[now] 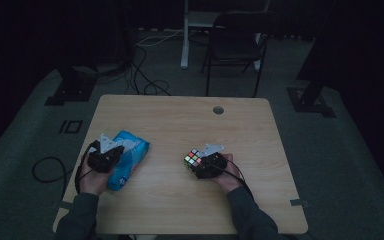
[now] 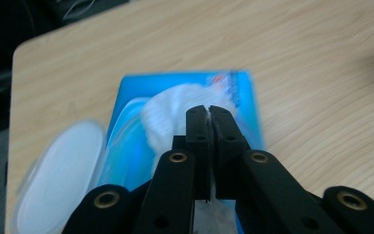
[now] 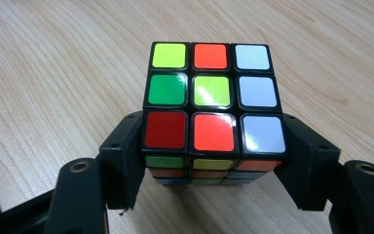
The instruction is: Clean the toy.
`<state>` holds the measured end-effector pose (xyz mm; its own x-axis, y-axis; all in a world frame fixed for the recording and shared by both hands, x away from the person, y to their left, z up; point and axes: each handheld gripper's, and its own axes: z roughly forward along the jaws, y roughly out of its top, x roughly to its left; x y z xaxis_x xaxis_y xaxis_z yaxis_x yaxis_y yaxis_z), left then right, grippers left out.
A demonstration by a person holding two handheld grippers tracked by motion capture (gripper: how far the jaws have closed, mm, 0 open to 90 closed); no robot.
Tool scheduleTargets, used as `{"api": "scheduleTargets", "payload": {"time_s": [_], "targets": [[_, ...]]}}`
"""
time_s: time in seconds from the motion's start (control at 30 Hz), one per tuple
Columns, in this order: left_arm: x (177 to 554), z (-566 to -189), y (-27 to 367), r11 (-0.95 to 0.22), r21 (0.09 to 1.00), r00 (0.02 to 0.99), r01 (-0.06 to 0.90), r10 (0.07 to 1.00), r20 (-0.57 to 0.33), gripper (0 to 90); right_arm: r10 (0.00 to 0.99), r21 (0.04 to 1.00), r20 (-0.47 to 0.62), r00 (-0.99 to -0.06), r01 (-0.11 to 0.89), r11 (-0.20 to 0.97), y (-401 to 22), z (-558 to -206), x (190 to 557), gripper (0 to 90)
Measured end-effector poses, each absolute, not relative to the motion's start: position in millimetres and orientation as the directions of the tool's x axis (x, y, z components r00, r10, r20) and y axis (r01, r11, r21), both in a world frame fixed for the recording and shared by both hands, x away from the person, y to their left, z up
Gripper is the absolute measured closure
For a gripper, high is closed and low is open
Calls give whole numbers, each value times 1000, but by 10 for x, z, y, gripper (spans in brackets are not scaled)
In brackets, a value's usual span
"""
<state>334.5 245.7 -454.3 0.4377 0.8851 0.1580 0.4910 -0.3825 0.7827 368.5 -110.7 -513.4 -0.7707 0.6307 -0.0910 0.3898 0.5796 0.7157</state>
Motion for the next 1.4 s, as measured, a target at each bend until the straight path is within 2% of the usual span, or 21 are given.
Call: {"api": "scheduleTargets", "payload": {"time_s": [0.27,0.4,0.43,0.5,0.57,0.83,1.0,1.17,1.27,1.4], "targets": [[3296,-4358,2271,-375,828,513,416,849,126,892,631,720,-89,-771,388,575,-1098,-5126,3684,343],[3307,-4374,2251,-372,830,538,415,836,106,887,630,720,-86,-772,389,574,-1097,-5124,3682,343],[3319,-4392,2261,-369,829,537,420,838,101,853,631,721,-86,-771,388,574,-1095,-5123,3680,343],[3336,-4426,2293,-342,834,517,434,852,80,699,629,721,-88,-772,387,575,-1094,-5118,3675,343],[3323,-4433,2332,-318,844,505,433,861,66,599,628,724,-90,-773,382,575,-1098,-5112,3674,343],[3198,-4434,2480,-324,845,480,426,872,92,475,629,728,-91,-772,379,571,-1095,-5095,3665,343],[3071,-4389,2626,-263,881,488,393,872,42,467,631,730,-91,-770,379,568,-1098,-5084,3661,343],[3028,-4325,2669,-275,883,469,380,880,73,463,629,734,-93,-772,374,567,-1090,-5072,3656,343],[3097,-4354,2667,-295,863,433,410,896,100,464,627,733,-94,-773,373,569,-1082,-5068,3650,343],[3281,-4541,2654,-322,813,432,485,897,97,451,625,735,-93,-775,370,569,-1072,-5068,3647,343]]}}
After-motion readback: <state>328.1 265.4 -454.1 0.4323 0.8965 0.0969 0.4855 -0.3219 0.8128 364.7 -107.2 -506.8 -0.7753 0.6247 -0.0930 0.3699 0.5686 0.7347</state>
